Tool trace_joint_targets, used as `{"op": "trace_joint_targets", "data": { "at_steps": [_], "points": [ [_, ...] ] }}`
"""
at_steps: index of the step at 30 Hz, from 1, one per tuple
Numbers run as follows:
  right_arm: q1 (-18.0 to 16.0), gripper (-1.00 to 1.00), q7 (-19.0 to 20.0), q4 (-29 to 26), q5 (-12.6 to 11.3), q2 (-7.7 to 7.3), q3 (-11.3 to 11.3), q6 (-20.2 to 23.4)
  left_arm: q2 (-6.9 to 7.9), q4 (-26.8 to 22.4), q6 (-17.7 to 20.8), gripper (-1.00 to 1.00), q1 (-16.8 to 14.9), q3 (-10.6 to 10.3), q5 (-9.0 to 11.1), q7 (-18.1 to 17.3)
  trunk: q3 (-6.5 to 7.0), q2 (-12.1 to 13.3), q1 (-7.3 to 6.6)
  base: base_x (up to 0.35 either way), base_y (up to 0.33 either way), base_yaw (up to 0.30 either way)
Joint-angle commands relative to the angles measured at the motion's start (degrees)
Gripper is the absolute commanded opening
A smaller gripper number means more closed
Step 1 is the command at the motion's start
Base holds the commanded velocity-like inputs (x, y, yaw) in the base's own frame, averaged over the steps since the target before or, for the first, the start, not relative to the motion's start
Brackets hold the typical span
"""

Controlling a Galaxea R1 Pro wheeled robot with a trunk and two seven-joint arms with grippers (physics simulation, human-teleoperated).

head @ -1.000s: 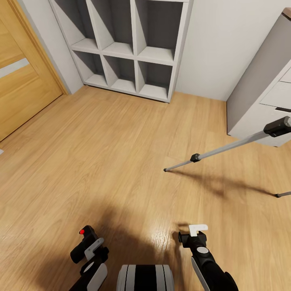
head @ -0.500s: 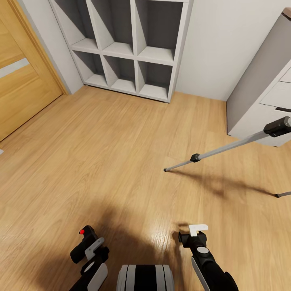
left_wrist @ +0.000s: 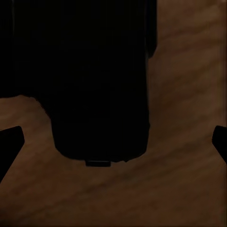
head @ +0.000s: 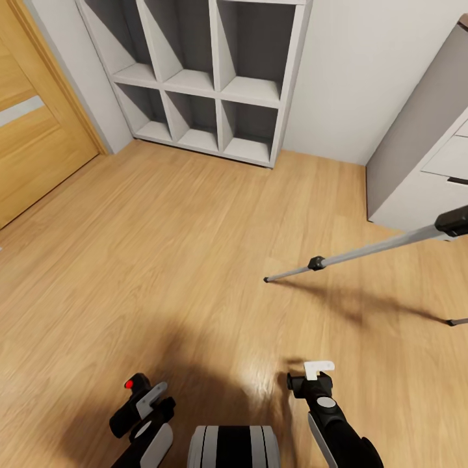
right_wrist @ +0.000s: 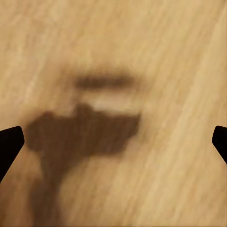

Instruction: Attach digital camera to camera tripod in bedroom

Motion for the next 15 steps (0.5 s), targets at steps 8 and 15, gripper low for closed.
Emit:
{"op": "trace_joint_targets", "data": {
  "at_steps": [8,15],
  "points": [
    [-0.01,1.00,-0.36,-0.09,0.24,-0.02,0.15,0.43,0.06,0.09,-0.38,1.00,-0.01,-0.12,0.60,0.12,-0.03,-0.01,-0.01,0.014,0.000,0.000],
    [-0.01,1.00,-0.40,-0.09,0.32,-0.05,0.15,0.43,0.23,0.43,-0.43,1.00,-0.01,-0.10,0.60,0.16,-0.03,-0.01,-0.01,0.002,0.000,0.000]
  ]
}}
